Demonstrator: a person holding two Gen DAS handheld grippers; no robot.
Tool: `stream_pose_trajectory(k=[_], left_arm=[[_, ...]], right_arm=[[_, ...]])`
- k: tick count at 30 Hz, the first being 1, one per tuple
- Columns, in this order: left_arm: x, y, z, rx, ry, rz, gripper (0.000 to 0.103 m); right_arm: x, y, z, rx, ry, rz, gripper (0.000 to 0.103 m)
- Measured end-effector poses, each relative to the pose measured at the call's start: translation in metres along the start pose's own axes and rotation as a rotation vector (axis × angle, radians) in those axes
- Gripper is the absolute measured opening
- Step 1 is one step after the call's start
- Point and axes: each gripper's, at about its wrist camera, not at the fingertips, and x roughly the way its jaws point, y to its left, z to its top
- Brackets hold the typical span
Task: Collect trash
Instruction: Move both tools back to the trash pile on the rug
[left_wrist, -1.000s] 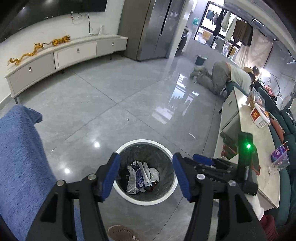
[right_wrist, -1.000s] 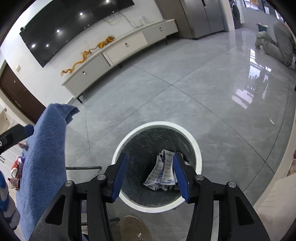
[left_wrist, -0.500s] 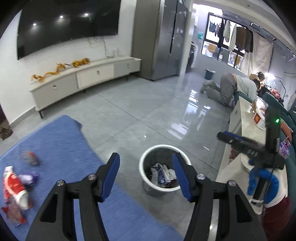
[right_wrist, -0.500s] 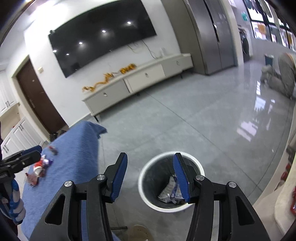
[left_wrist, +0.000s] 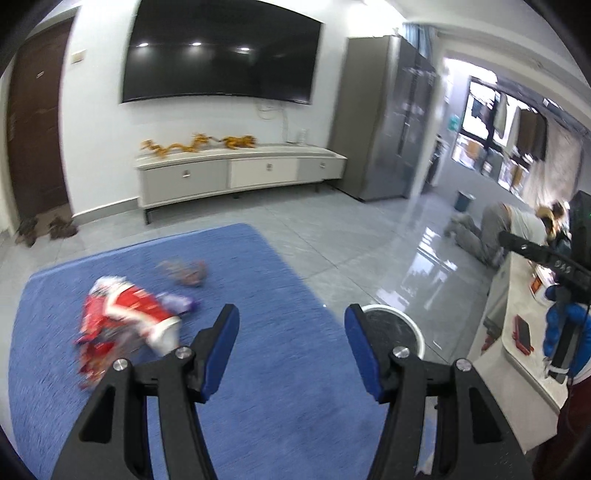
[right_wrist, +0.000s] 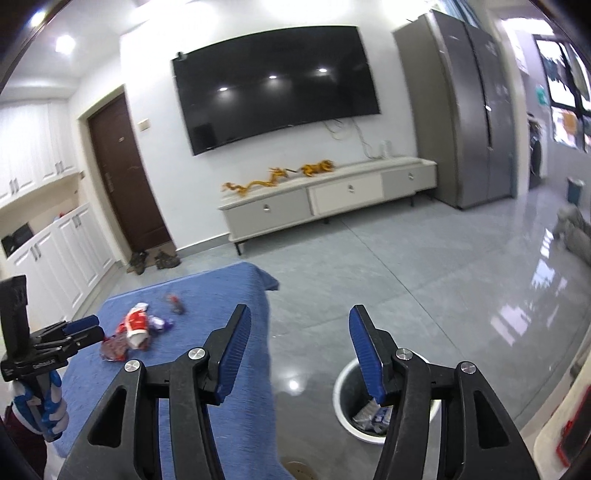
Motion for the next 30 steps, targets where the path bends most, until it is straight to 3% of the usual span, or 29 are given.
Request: stream_pose_trajectory(k=[9, 14, 19, 25, 30], left_arm=[[-0.036, 0.122, -0.041, -0.145, -0.009, 0.169, 0.057], [-0.03, 0.179, -0.071, -0.207, 0.05, 0.22, 0.057], [-0.014, 0.215, -0.085, -0.282, 0.087, 0.197, 0.057], [0.008, 0.226, -0.079, -0.366, 0.064, 0.113, 0.058], [0.031, 0.226, -0.073, -0.401, 0.055, 0.093, 0.066]], right_arm=[[0.024, 0.078, 0.014, -0.136, 0.033, 0.098, 0.057], [0.053, 0.114, 0.011, -0.185, 0.093, 0.148, 0.058], [0.095, 0.151, 0.002, -0.216, 0.17, 0.204, 0.059], [0.15, 0.198, -0.013, -0.262, 0.261, 0.264, 0.059], [0.185, 0.229, -0.021, -0.284, 0.318, 0.31, 0.062]])
